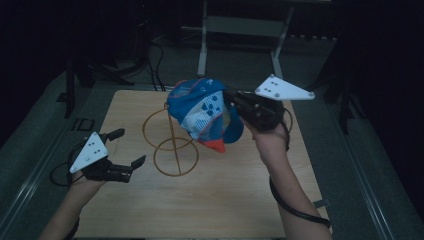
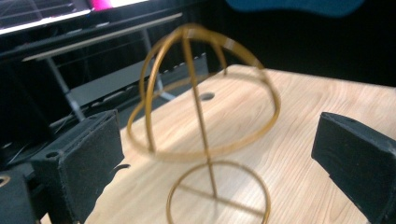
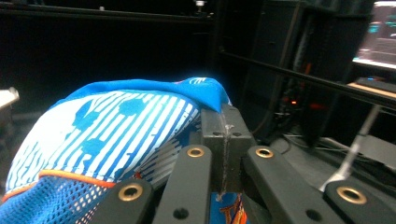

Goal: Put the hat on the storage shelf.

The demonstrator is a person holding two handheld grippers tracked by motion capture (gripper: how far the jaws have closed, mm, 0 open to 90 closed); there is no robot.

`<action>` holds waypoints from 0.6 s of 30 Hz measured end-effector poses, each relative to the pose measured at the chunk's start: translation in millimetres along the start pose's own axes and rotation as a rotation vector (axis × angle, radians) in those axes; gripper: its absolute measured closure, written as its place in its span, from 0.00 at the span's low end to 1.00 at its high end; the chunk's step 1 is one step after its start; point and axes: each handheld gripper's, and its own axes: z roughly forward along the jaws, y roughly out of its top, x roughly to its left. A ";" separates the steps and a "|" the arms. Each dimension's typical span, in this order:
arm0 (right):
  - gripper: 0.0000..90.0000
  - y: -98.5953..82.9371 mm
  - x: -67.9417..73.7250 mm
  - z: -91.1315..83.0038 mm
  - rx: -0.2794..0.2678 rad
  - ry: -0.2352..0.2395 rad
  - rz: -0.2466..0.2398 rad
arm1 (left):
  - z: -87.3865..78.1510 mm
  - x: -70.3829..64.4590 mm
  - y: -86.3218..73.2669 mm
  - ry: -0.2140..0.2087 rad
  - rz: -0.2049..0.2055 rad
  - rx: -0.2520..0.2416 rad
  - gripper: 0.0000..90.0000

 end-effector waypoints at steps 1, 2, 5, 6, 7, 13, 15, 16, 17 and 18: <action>1.00 2.2 4.9 13.4 0.006 0.009 -0.001 | -1.1 -0.1 -5.3 0.008 -0.011 0.002 0.03; 1.00 3.1 7.3 20.4 0.013 0.015 -0.002 | -2.7 -0.3 -12.1 0.023 -0.020 0.003 0.03; 1.00 4.4 12.0 34.9 0.022 0.031 0.005 | -6.8 -1.3 -32.2 0.045 -0.063 -0.006 0.03; 1.00 5.1 14.5 42.2 0.028 0.038 0.008 | -7.7 -2.2 -38.9 0.051 -0.076 -0.007 0.03; 1.00 5.7 17.1 49.5 0.031 0.043 0.009 | -8.1 -3.3 -45.4 0.054 -0.087 0.000 0.03; 1.00 7.5 32.0 84.9 0.069 0.076 0.014 | -11.7 -13.5 -79.2 0.114 -0.134 0.000 0.03; 1.00 4.6 44.8 110.3 0.111 0.102 0.013 | -13.6 -16.5 -87.0 0.128 -0.147 -0.005 0.03; 1.00 3.2 47.4 115.4 0.123 0.109 0.012 | -14.9 -18.7 -93.8 0.137 -0.156 -0.006 0.03; 1.00 3.2 47.4 115.4 0.123 0.109 0.012 | -14.9 -18.7 -93.8 0.137 -0.156 -0.006 0.03; 1.00 1.8 50.1 119.8 0.137 0.113 0.009 | -15.0 -19.3 -96.5 0.140 -0.160 0.001 0.03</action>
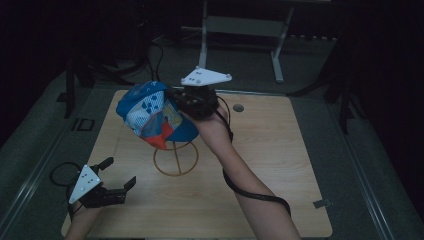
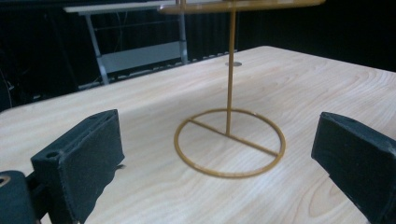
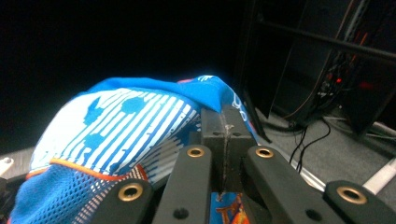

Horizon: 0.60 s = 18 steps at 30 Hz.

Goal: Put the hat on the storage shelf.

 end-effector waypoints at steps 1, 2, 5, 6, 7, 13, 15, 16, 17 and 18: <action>1.00 -2.2 3.7 8.4 0.024 0.010 -0.013 | -0.2 0.8 -4.7 0.000 -0.011 0.000 0.03; 1.00 -3.4 5.2 11.5 0.033 0.014 -0.014 | -0.2 0.8 -4.7 0.000 -0.011 0.000 0.03; 1.00 -7.6 7.7 18.5 0.053 0.031 -0.011 | 0.7 3.5 -11.0 -0.016 -0.043 0.002 0.03; 1.00 -7.6 7.7 18.5 0.053 0.031 -0.011 | 0.7 3.5 -11.0 -0.016 -0.043 0.002 0.03; 1.00 -10.8 8.6 21.6 0.062 0.037 -0.008 | 1.1 4.2 -12.9 -0.021 -0.051 0.004 0.03; 1.00 -22.9 8.9 23.9 0.090 0.052 0.000 | 5.0 3.0 -17.0 -0.036 -0.055 0.016 0.03; 1.00 -26.7 8.3 24.0 0.100 0.049 -0.008 | 5.7 3.2 -17.5 -0.038 -0.052 0.020 0.03; 1.00 -28.5 7.6 24.2 0.109 0.048 -0.009 | 6.1 3.3 -17.8 -0.041 -0.053 0.020 0.03; 1.00 -28.5 7.6 24.2 0.109 0.048 -0.009 | 6.2 3.4 -18.0 -0.042 -0.056 0.018 0.03; 1.00 -30.5 6.8 24.2 0.116 0.049 -0.008 | 6.3 3.4 -18.1 -0.042 -0.057 0.017 0.03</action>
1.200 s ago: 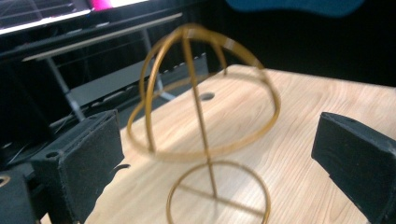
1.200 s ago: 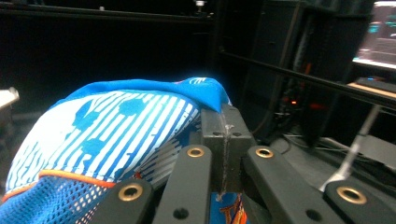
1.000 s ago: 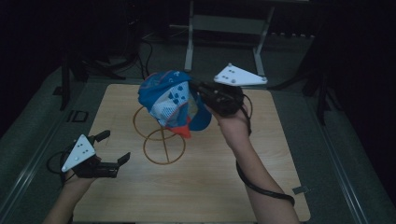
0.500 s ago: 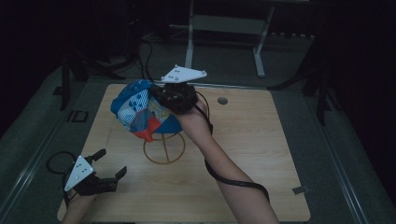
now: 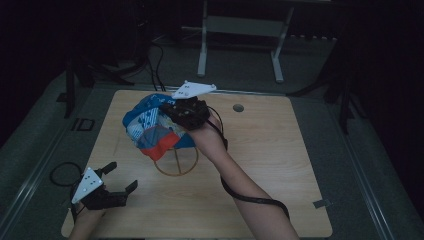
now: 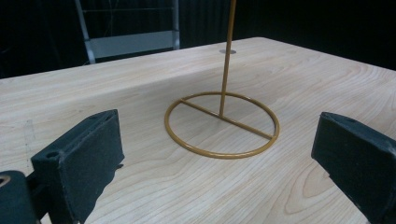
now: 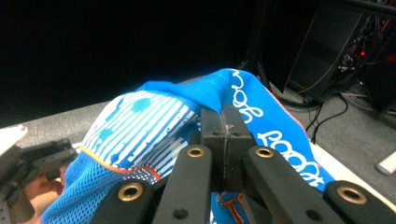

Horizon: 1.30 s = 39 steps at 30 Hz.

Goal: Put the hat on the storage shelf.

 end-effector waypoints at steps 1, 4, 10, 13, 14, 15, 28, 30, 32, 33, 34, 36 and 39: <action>1.00 0.0 0.0 0.0 0.000 0.000 0.000 | 0.0 0.0 0.0 0.000 0.000 0.000 0.03; 1.00 -10.0 -3.9 -3.8 0.010 -0.011 0.011 | 1.0 0.2 -1.8 -0.008 -0.004 -0.001 0.03; 1.00 -22.5 -9.3 -12.7 0.017 -0.023 0.024 | 2.6 0.3 -4.4 -0.019 0.000 0.012 0.03; 1.00 -27.7 -12.1 -15.5 0.025 -0.031 0.031 | 2.4 1.0 -4.7 -0.018 -0.007 0.007 0.03; 1.00 -29.5 -13.3 -16.1 0.026 -0.037 0.033 | 2.1 1.3 -4.9 -0.019 -0.006 0.007 0.03; 1.00 -31.3 -14.7 -16.5 0.027 -0.043 0.036 | 2.1 1.5 -5.2 -0.021 -0.007 0.006 0.03; 0.90 -56.0 -24.3 -20.3 0.020 0.005 0.086 | 3.1 2.4 -7.9 -0.034 -0.011 0.012 0.03; 0.88 -57.3 -24.7 -19.9 0.020 0.006 0.084 | 3.3 2.3 -7.8 -0.035 -0.011 0.013 0.03; 0.87 -58.4 -25.0 -19.3 0.024 0.008 0.083 | 3.6 1.9 -8.2 -0.042 -0.009 0.015 0.03; 0.82 -62.0 -25.9 -18.2 0.033 0.014 0.085 | 3.9 1.8 -8.5 -0.042 -0.008 0.017 0.03; 0.81 -63.4 -26.6 -17.9 0.037 0.016 0.089 | 4.0 1.8 -8.8 -0.043 -0.008 0.018 0.03; 0.80 -66.2 -28.4 -17.8 0.036 0.010 0.096 | 4.2 1.9 -9.1 -0.043 -0.012 0.020 0.03; 0.78 -69.5 -31.6 -18.8 0.034 0.006 0.111 | 4.4 1.7 -9.1 -0.045 -0.013 0.019 0.03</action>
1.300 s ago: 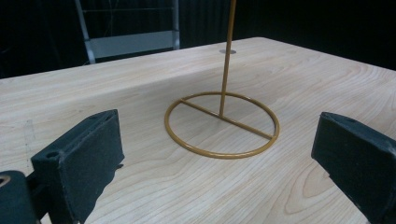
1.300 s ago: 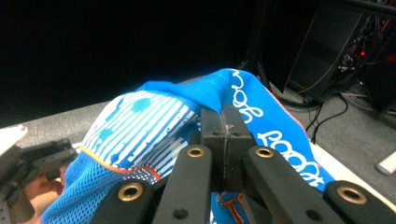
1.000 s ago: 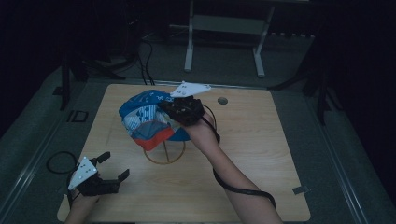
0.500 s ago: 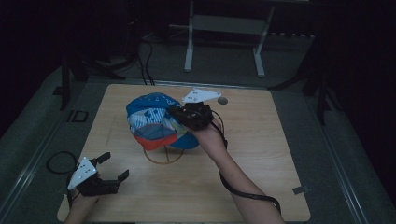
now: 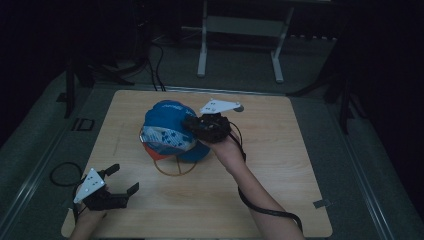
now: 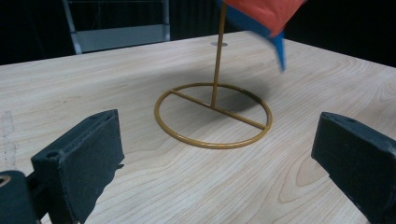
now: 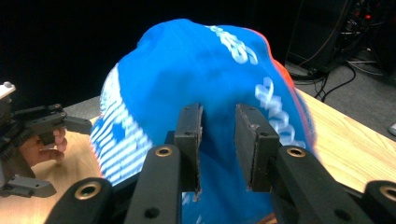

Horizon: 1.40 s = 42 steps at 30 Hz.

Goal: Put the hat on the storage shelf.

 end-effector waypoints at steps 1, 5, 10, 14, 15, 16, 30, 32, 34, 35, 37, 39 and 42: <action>0.77 -0.7 -0.9 -0.7 0.000 0.002 0.003 | 0.0 0.0 -0.1 -0.002 0.001 -0.001 0.03; 0.70 -3.2 -3.2 -4.9 -0.010 0.012 0.014 | 0.4 -0.4 -0.7 -0.006 -0.001 -0.003 0.03; 0.53 -5.8 -3.7 -11.9 -0.025 0.025 0.008 | 0.8 -0.8 -0.7 -0.012 -0.002 -0.004 0.03; 0.42 -9.4 -5.6 -17.2 -0.034 0.034 0.003 | 1.2 -2.1 -1.1 -0.017 -0.001 -0.012 0.03; 0.42 -9.4 -5.6 -17.2 -0.034 0.034 0.003 | 1.2 -2.1 -1.1 -0.017 -0.001 -0.012 0.03; 0.40 -10.7 -6.0 -18.7 -0.032 0.032 0.001 | 1.4 -2.5 -1.1 -0.018 -0.002 -0.012 0.03; 0.15 -41.7 -12.3 -27.4 -0.013 0.053 -0.012 | 4.4 -7.3 -2.0 -0.029 0.001 -0.012 0.03; 0.15 -47.4 -12.3 -27.7 -0.006 0.063 -0.014 | 4.9 -7.8 -2.2 -0.029 0.001 -0.009 0.03; 0.15 -53.1 -12.8 -28.2 -0.011 0.055 -0.031 | 5.4 -8.0 -2.5 -0.033 0.003 -0.008 0.03; 0.15 -55.6 -13.4 -28.5 -0.014 0.052 -0.033 | 5.7 -8.1 -2.5 -0.031 0.004 -0.007 0.03; 0.15 -60.5 -14.9 -29.0 -0.012 0.050 -0.034 | 6.0 -8.0 -2.7 -0.033 0.002 -0.006 0.03; 0.15 -65.6 -16.2 -29.5 -0.006 0.049 -0.033 | 6.4 -8.0 -3.5 -0.035 -0.003 -0.006 0.03; 0.15 -74.0 -17.2 -29.2 0.012 0.051 -0.037 | 6.8 -7.6 -4.5 -0.035 -0.003 -0.003 0.03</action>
